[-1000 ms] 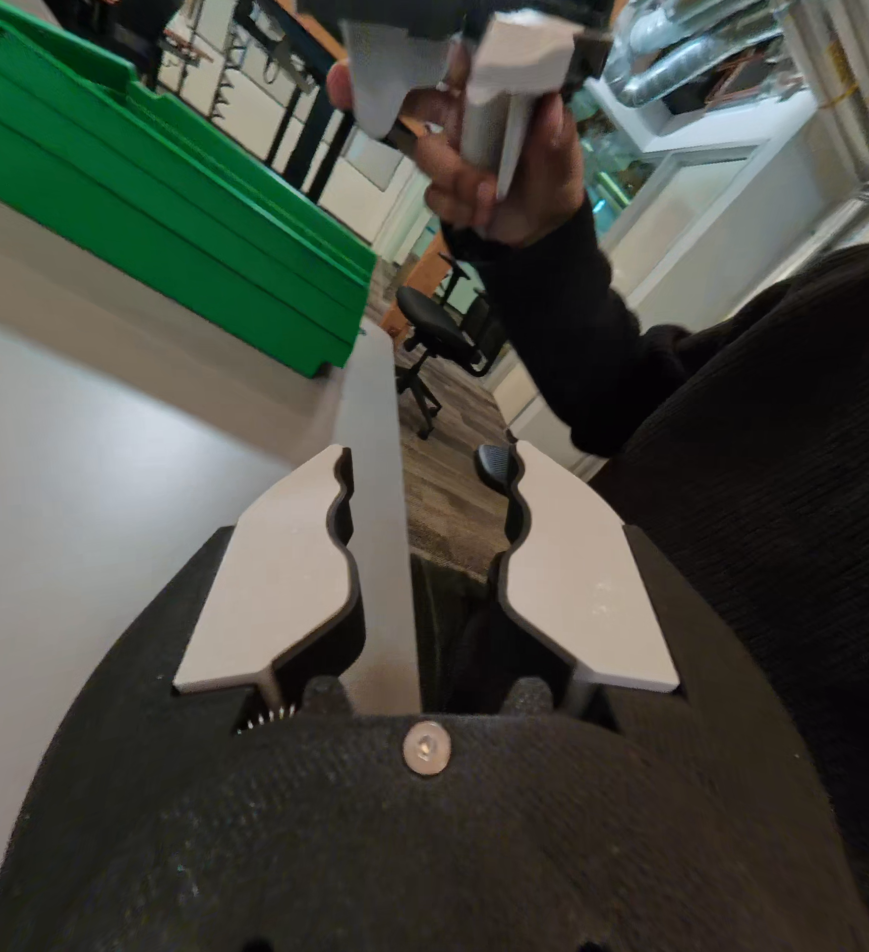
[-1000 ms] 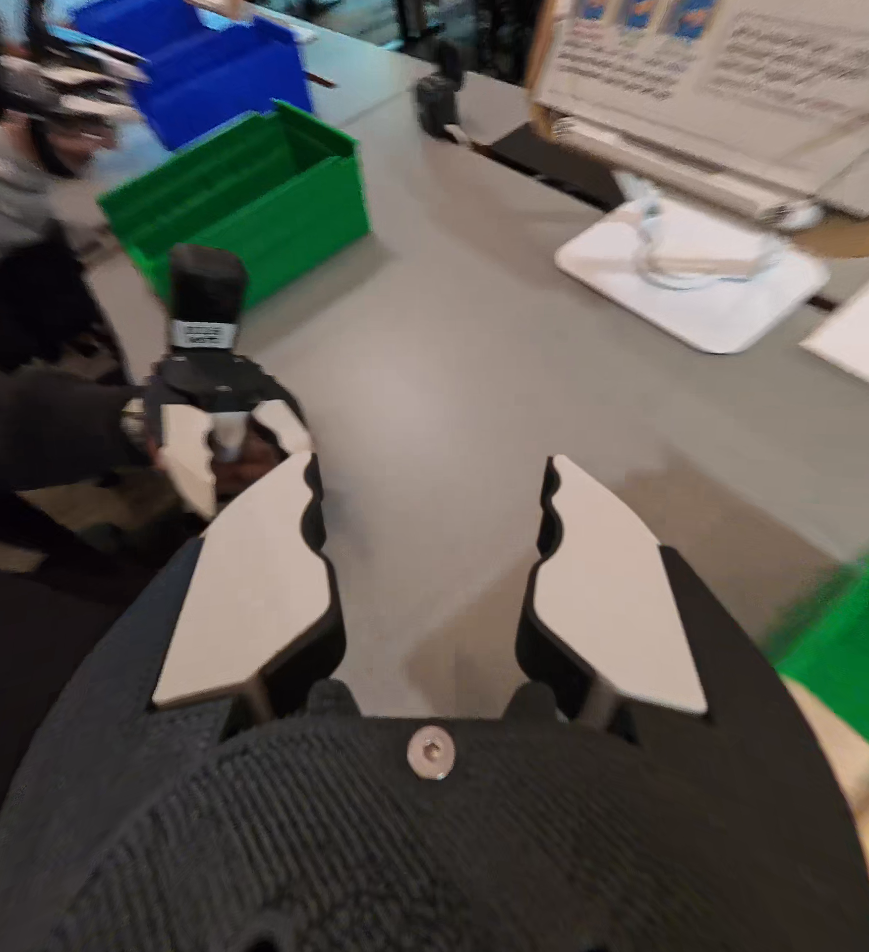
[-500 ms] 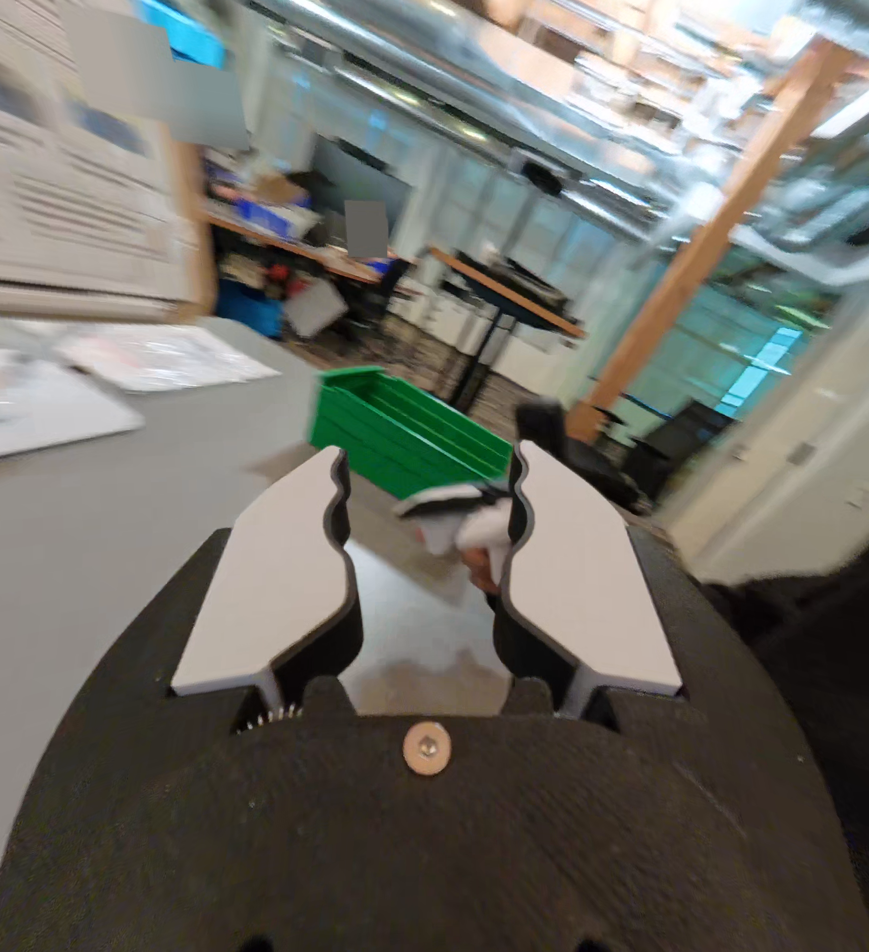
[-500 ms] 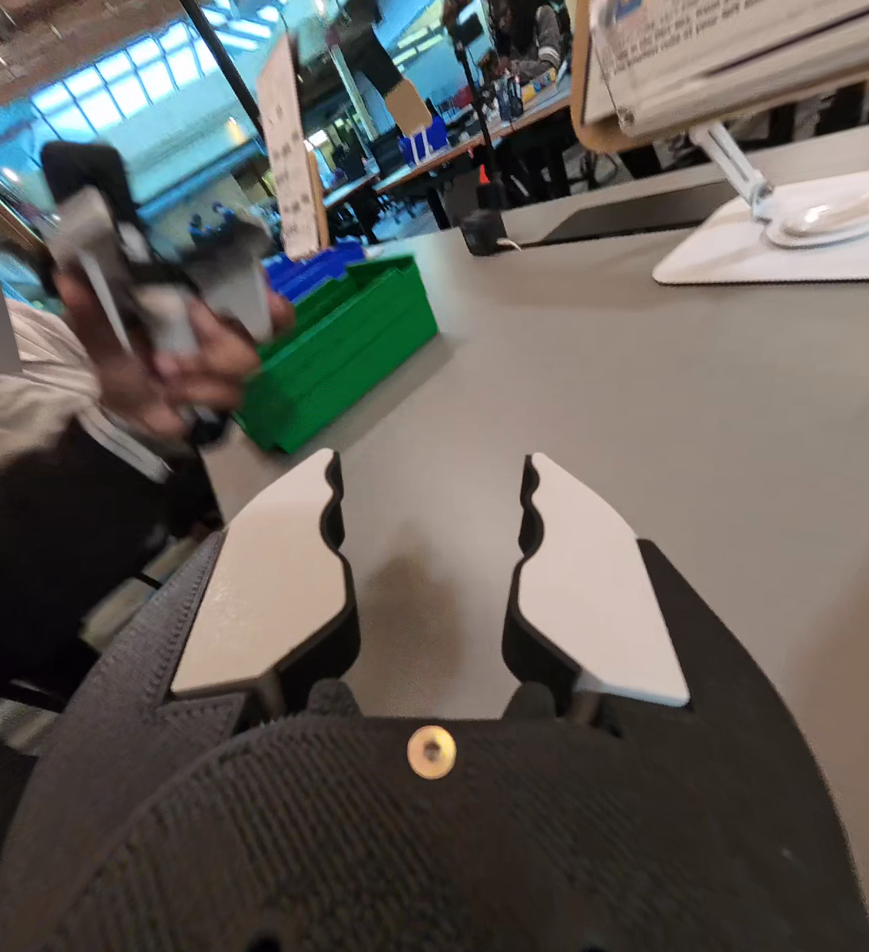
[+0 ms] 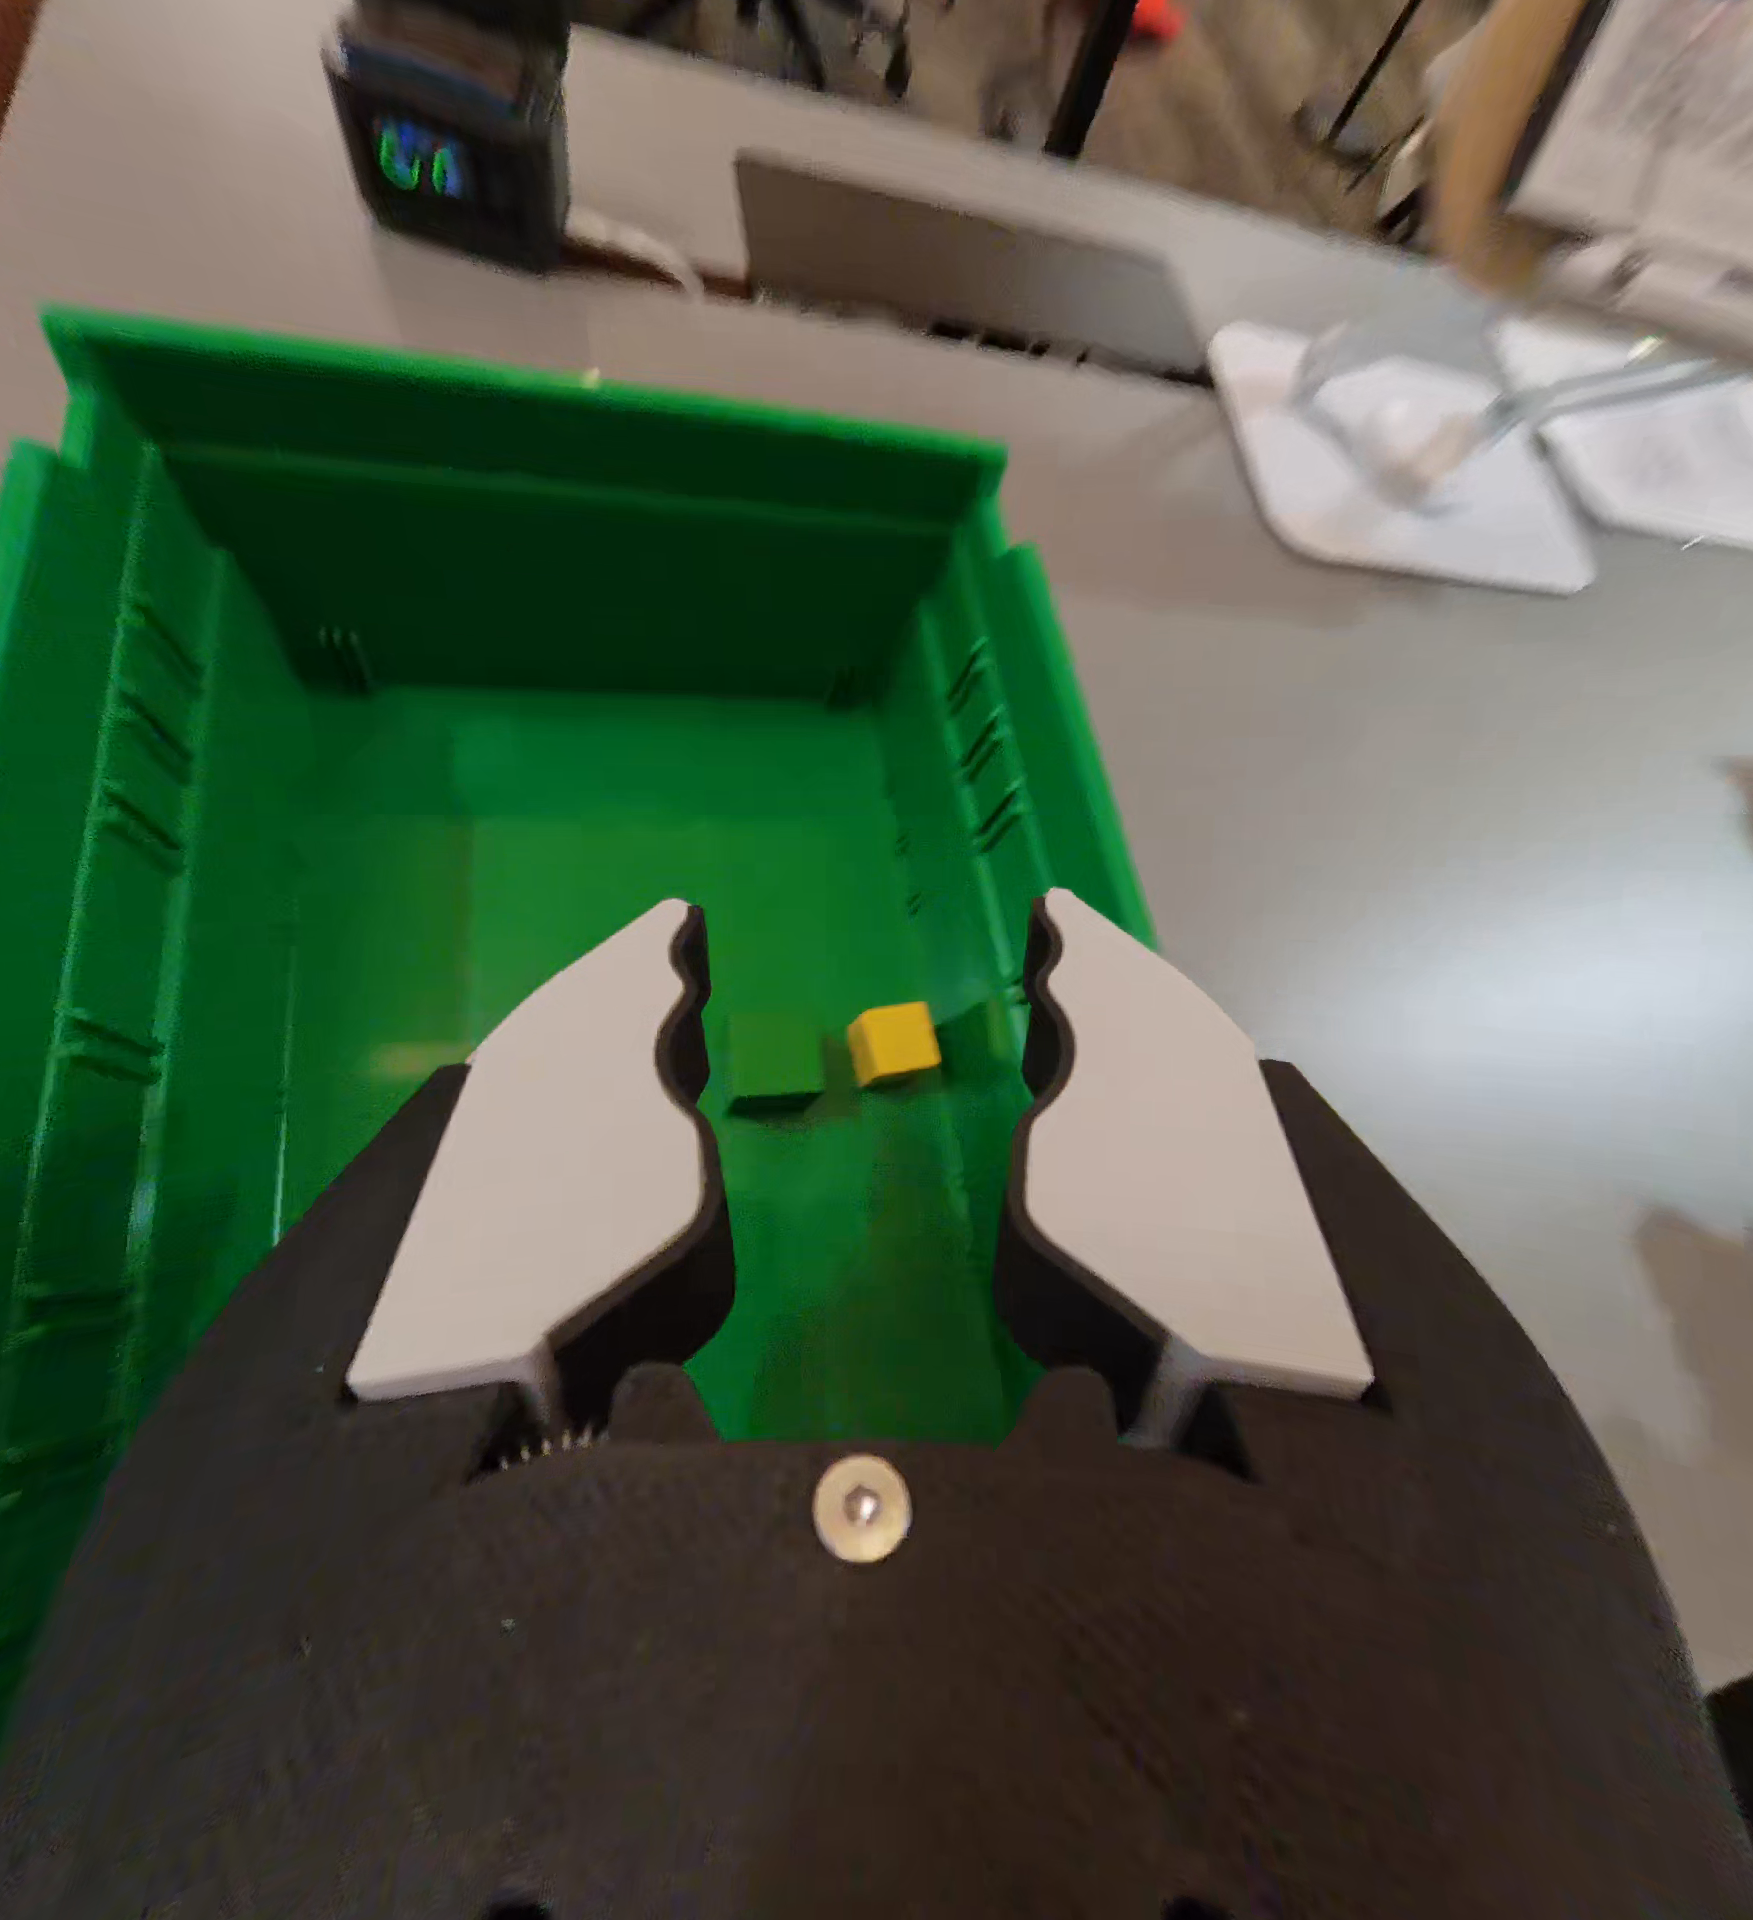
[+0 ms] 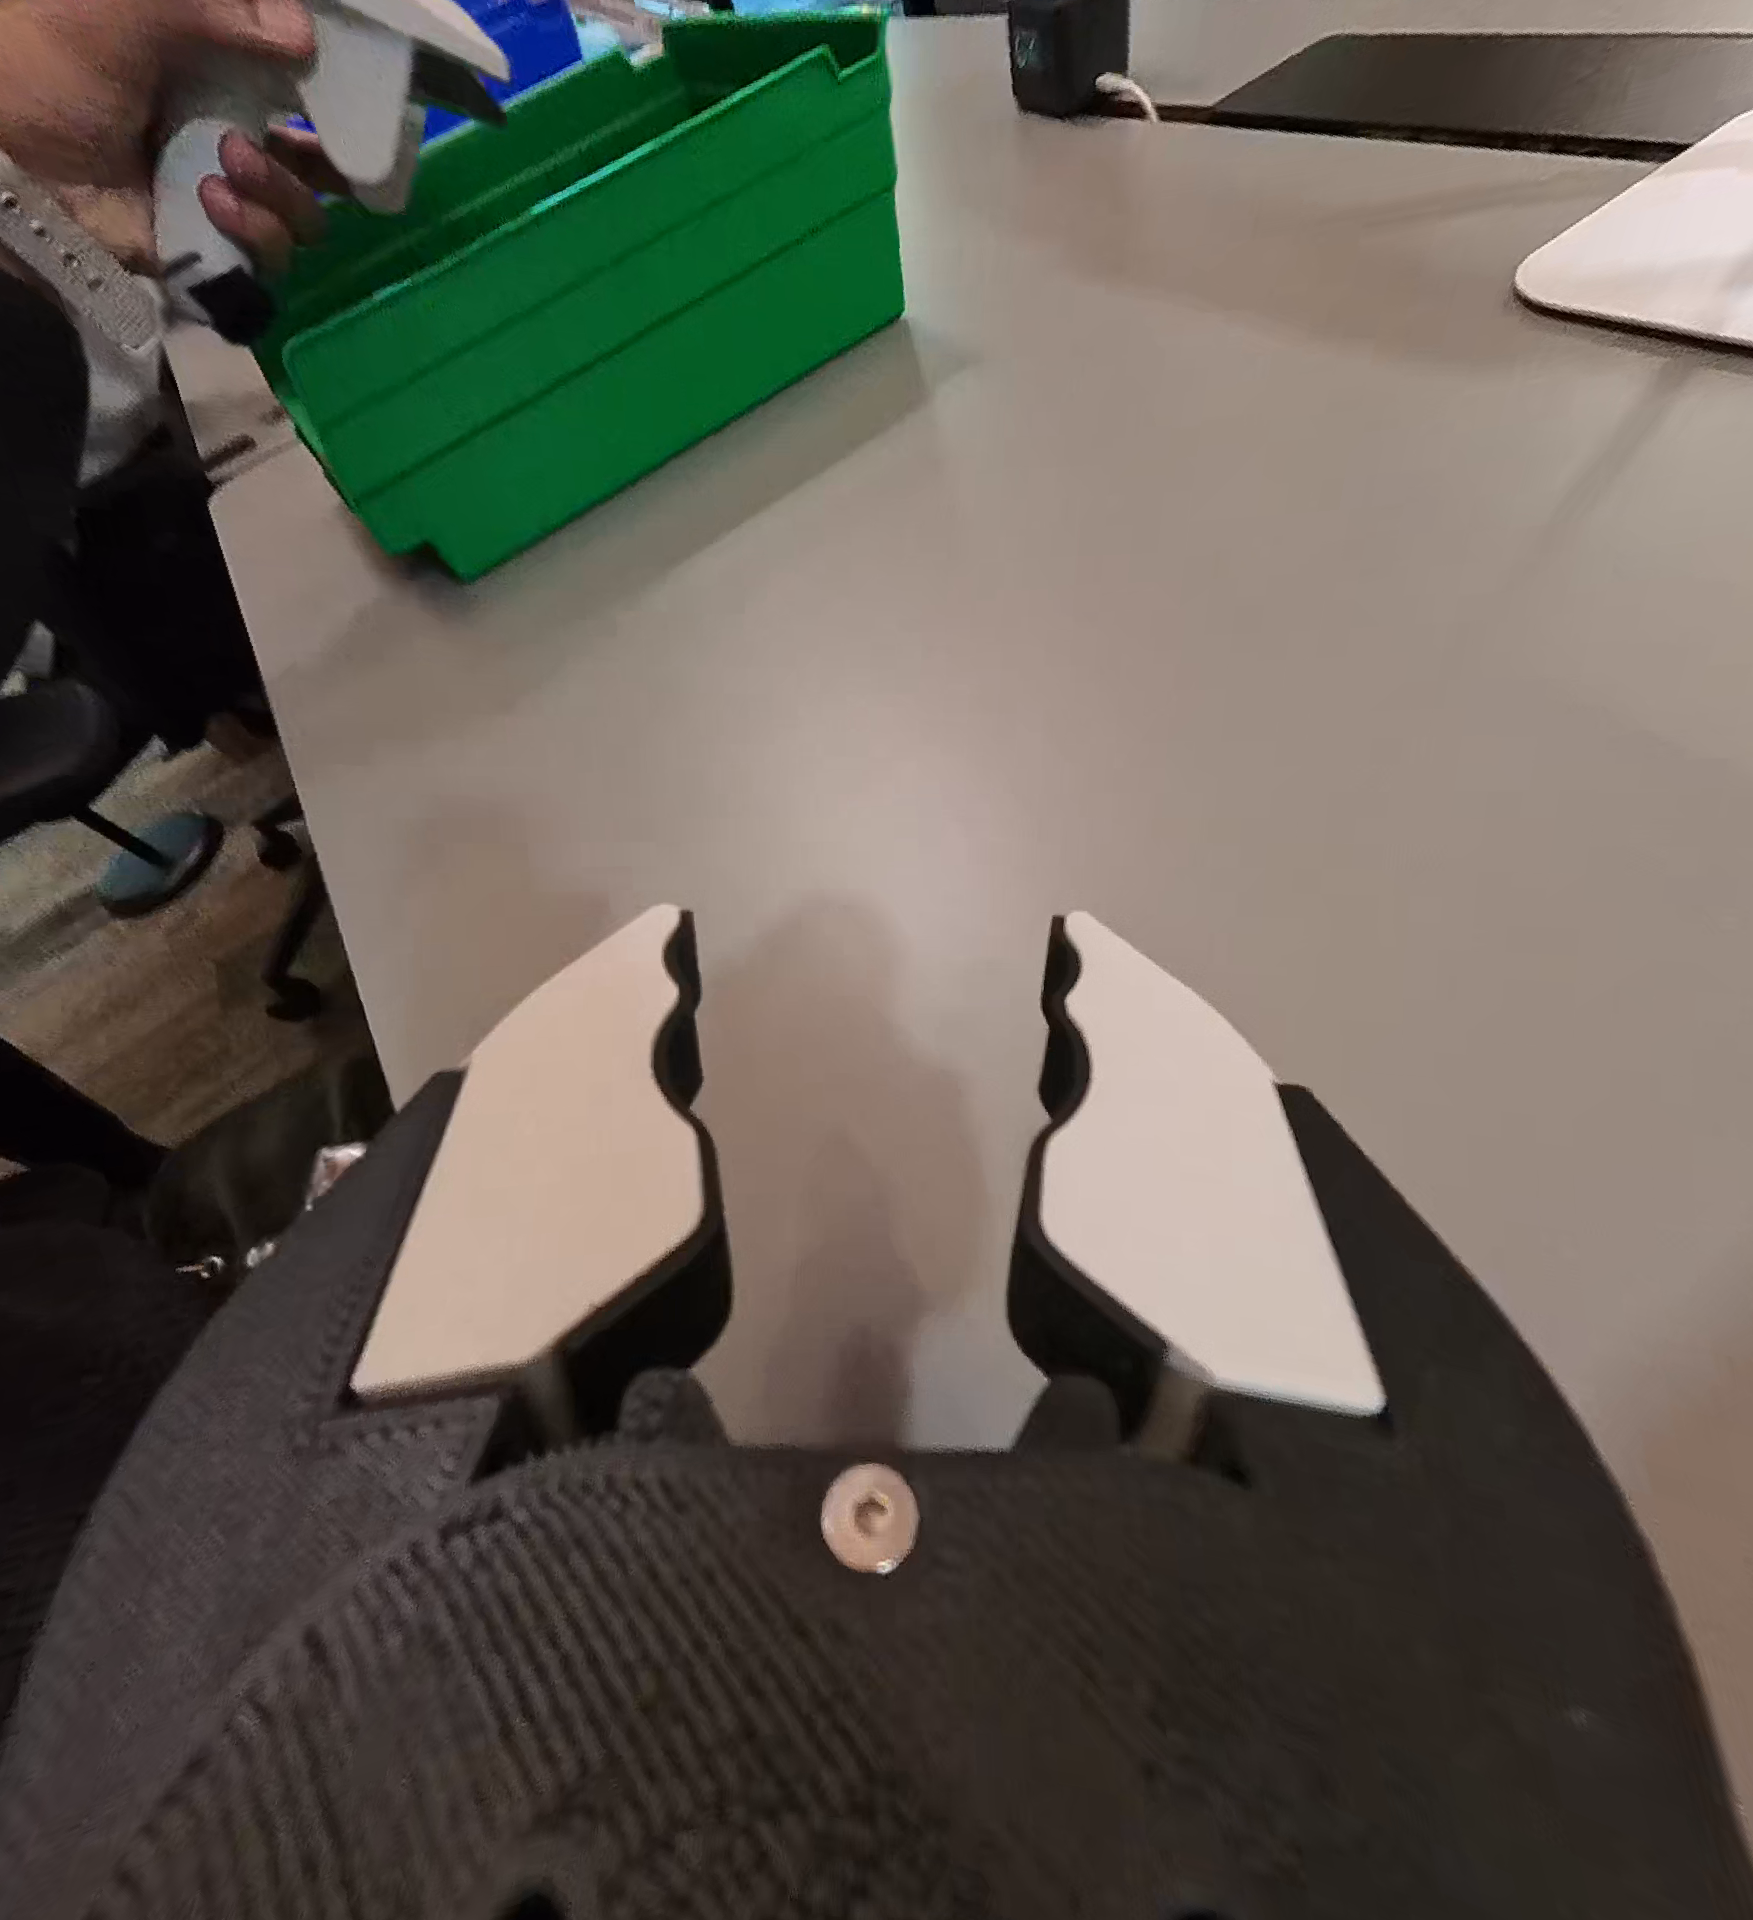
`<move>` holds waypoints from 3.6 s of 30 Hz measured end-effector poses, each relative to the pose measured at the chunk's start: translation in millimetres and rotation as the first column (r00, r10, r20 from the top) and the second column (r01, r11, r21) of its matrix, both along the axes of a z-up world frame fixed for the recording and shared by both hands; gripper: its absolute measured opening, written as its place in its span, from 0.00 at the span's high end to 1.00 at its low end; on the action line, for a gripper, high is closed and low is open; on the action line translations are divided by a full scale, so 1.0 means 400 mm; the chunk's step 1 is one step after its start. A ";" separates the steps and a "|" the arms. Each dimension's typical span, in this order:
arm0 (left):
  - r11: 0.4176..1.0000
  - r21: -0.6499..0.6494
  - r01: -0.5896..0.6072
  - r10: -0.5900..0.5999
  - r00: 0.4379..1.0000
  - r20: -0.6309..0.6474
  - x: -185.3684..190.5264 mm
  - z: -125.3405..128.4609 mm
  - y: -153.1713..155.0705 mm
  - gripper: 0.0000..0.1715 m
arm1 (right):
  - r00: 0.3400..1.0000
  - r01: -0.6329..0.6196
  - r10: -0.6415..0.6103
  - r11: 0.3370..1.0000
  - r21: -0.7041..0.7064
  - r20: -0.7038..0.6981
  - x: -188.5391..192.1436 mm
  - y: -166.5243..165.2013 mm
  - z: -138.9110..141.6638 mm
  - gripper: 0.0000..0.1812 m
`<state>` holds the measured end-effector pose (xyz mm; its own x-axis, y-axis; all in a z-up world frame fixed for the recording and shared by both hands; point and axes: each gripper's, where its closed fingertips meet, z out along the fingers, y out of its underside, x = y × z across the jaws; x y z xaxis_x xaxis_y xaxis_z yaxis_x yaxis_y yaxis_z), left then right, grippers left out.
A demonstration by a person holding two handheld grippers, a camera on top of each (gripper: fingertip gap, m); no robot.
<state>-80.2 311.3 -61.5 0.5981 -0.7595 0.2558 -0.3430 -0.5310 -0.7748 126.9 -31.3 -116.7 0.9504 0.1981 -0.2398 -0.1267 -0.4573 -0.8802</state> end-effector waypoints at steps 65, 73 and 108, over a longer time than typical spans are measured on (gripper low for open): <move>0.514 -0.080 0.854 -0.427 0.336 0.839 0.467 0.111 -0.880 0.84 | 0.829 0.151 0.117 0.895 0.419 -0.547 0.067 -0.064 0.239 0.70; 0.515 0.137 0.846 -0.634 0.268 0.726 0.449 0.070 -0.890 0.84 | 0.807 -0.014 0.219 0.936 0.353 -0.549 -0.028 -0.039 0.200 0.70; 0.379 0.065 0.923 -0.717 0.248 0.651 0.437 0.003 -0.938 0.78 | 0.893 -0.155 0.260 0.944 0.293 -0.367 -0.041 -0.058 0.169 0.86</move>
